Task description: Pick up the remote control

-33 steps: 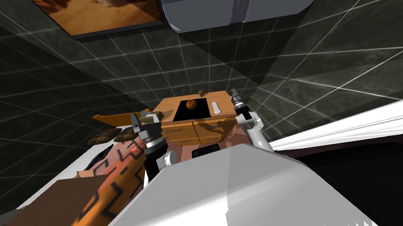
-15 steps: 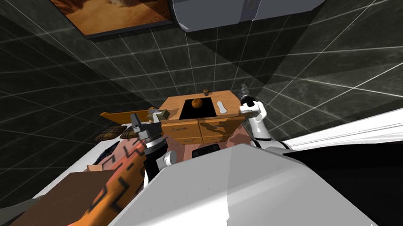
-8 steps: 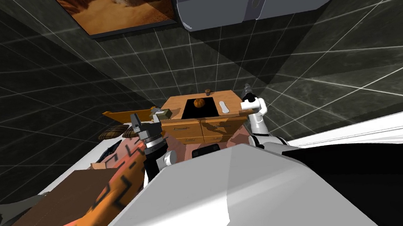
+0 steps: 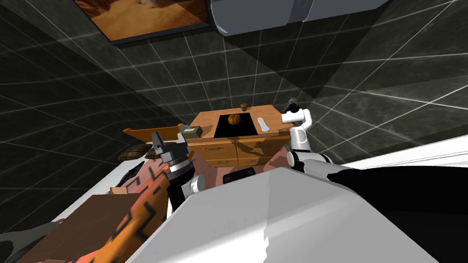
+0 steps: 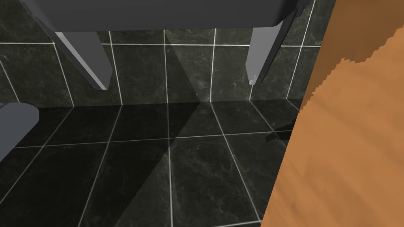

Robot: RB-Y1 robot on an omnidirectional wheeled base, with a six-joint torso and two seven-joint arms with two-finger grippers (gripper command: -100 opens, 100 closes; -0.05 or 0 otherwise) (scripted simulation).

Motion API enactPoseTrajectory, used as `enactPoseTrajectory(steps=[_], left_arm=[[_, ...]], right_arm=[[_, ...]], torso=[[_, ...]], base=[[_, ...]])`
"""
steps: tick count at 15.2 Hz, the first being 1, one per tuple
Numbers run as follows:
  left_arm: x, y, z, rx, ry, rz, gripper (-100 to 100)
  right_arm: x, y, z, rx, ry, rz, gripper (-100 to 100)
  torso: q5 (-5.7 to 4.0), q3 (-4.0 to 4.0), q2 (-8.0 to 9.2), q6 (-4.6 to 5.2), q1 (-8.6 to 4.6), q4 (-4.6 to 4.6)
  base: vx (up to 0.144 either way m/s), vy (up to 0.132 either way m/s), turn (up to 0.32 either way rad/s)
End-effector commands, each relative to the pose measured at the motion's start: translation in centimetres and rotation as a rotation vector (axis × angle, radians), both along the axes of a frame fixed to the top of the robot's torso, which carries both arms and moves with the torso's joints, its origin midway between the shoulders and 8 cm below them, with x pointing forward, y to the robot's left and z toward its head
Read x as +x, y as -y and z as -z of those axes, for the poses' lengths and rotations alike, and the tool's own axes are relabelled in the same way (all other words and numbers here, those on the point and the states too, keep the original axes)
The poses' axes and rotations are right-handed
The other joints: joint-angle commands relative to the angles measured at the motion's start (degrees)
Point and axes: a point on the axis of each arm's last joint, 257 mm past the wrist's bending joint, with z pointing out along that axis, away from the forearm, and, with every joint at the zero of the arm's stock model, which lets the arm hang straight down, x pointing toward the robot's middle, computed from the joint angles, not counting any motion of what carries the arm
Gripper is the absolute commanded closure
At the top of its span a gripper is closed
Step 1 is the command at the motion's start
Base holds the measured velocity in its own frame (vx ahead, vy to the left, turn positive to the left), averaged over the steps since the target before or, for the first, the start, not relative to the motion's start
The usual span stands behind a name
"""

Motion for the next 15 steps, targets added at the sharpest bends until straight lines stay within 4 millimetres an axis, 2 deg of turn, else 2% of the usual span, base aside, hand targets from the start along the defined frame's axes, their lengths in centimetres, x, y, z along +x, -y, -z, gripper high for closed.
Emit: enactPoseTrajectory(steps=[1, 4, 5, 8, 9, 12, 13, 15], left_arm=[[0.0, 0.0, 0.0, 0.000, 0.000, 0.000, 0], [0.0, 0.0, 0.0, 0.000, 0.000, 0.000, 0], [0.0, 0.0, 0.0, 0.000, 0.000, 0.000, 0], [0.0, 0.0, 0.0, 0.000, 0.000, 0.000, 0], [0.0, 0.0, 0.0, 0.000, 0.000, 0.000, 0], [0.0, 0.0, 0.0, 0.000, 0.000, 0.000, 0], [0.0, 0.0, 0.0, 0.000, 0.000, 0.000, 0], [0.0, 0.0, 0.0, 0.000, 0.000, 0.000, 0]], right_arm=[[-0.2, 1.8, 0.1, 0.079, 0.012, 0.057, -100], [-0.5, 1.9, 0.8, 0.104, -0.014, 0.075, -100], [-0.6, 3.2, 0.6, 0.172, 0.011, 0.119, -100], [-0.9, 3.2, 1.3, 0.198, -0.016, 0.137, -100], [-1.1, 4.3, 1.3, 0.270, 0.008, 0.180, -100], [-1.4, 4.2, 2.0, 0.294, -0.018, 0.198, -100], [-1.5, 5.0, 2.0, 0.368, 0.005, 0.238, -100], [-1.9, 4.9, 2.7, 0.392, -0.021, 0.255, -100]], torso=[[0.00, 0.00, 0.00, 0.00, 0.00, 0.00], [0.01, 0.00, -0.01, -0.01, 0.03, 0.00], [0.00, 0.00, 0.00, 0.00, -0.01, 0.00], [0.01, -0.01, -0.02, -0.01, 0.05, 0.00], [0.00, 0.00, 0.00, 0.00, 0.00, 0.00], [0.00, -0.01, -0.01, 0.00, 0.03, 0.00], [-0.01, 0.00, 0.00, 0.00, -0.01, 0.00], [0.01, -0.01, -0.02, -0.02, 0.06, 0.00]], base=[[0.006, 0.047, 0.032], [0.007, 0.041, 0.023], [0.014, 0.049, 0.031], [0.009, 0.044, 0.021], [0.008, 0.042, 0.038], [0.008, 0.040, 0.020], [0.012, 0.045, 0.035], [0.010, 0.051, 0.030]])
